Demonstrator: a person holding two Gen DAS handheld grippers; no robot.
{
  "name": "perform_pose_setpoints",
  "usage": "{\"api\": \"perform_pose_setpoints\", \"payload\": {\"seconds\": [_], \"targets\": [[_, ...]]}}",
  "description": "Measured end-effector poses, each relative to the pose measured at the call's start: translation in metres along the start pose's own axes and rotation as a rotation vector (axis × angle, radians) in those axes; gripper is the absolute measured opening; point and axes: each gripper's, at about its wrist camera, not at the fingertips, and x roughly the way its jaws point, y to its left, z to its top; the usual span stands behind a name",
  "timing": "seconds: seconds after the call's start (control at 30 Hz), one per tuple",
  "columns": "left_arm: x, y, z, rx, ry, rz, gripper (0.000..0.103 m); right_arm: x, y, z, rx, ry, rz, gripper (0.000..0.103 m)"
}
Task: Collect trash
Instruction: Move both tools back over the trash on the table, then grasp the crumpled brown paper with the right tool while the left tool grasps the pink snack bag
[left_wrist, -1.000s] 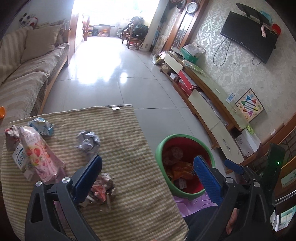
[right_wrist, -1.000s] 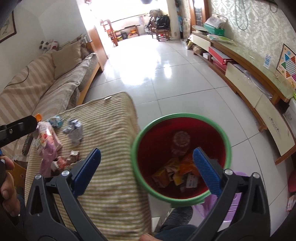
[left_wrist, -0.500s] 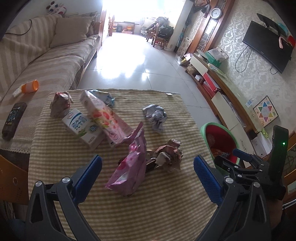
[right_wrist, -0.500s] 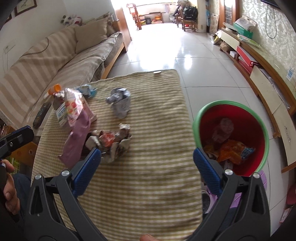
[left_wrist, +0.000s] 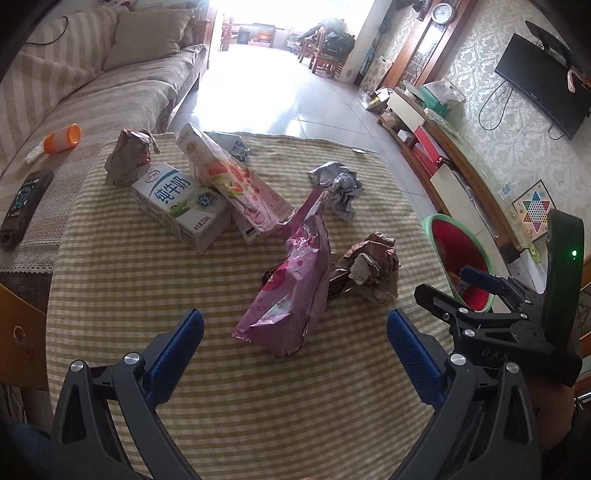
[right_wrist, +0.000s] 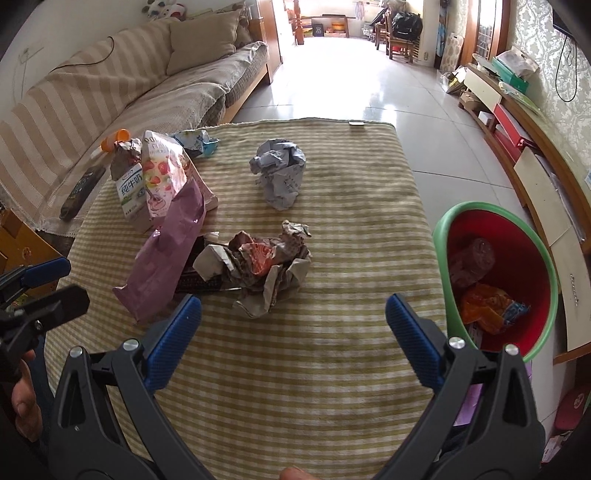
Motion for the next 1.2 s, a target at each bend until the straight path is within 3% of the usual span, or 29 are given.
{"api": "perform_pose_setpoints", "payload": {"seconds": [0.33,0.73,0.97,1.07,1.2], "targets": [[0.039,-0.001,-0.002,0.054,0.090,0.027,0.095,0.030,-0.003,0.013,-0.005,0.027,0.010,0.098],[0.073,-0.003,0.003,0.102,0.117,0.060,0.093,0.060,-0.007,0.023,0.034,0.058,0.091,0.098],[0.085,-0.001,0.004,0.099,0.120,0.040,0.078,0.071,-0.007,0.022,0.045,0.075,0.135,0.097],[0.086,-0.001,0.003,0.097,0.116,0.031,0.061,0.074,-0.005,0.022,0.048,0.084,0.169,0.087],[0.085,0.000,0.001,0.093,0.118,0.010,0.050,0.074,-0.002,0.021,0.045,0.085,0.212,0.068]]}}
